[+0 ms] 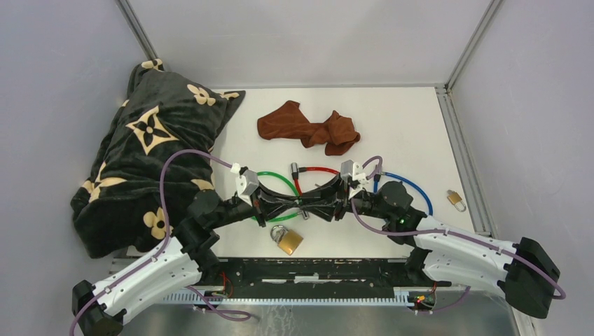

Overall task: Lock with the key
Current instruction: Lock the lock.

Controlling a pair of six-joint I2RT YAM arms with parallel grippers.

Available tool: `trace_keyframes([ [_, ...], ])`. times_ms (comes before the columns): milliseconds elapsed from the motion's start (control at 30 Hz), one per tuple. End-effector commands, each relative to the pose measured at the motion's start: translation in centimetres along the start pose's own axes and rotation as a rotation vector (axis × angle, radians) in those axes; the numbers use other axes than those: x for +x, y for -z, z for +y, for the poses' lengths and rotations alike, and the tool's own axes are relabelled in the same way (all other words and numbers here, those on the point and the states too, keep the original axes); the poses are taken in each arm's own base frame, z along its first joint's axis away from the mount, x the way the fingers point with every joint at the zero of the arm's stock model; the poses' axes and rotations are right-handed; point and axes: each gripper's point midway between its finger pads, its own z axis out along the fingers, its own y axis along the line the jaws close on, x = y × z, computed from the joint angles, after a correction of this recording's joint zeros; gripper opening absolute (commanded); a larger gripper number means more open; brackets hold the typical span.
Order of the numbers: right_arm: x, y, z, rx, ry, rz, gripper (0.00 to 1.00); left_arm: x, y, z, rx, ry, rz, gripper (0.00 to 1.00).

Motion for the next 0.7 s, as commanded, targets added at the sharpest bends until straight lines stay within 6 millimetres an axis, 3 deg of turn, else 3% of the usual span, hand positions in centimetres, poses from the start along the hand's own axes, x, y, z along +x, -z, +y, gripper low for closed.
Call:
trace_keyframes([
  [0, 1.9, -1.7, 1.6, -0.100, -0.044, 0.039, 0.00, -4.5, -1.6, -4.3, 0.183, -0.113, -0.123, 0.02],
  [200, 3.1, -1.3, 0.5, -0.090, -0.065, 0.042, 0.00, -5.1, -1.9, -6.4, 0.264, -0.087, -0.118, 0.02],
  [300, 3.1, -1.7, 0.4, -0.103, -0.064, 0.041, 0.00, -4.4, -1.8, -7.7, 0.316, -0.055, -0.080, 0.02],
  [667, 4.6, -2.3, -0.5, -0.116, -0.093, 0.056, 0.00, -4.5, -1.8, -9.6, 0.400, -0.064, -0.086, 0.02],
])
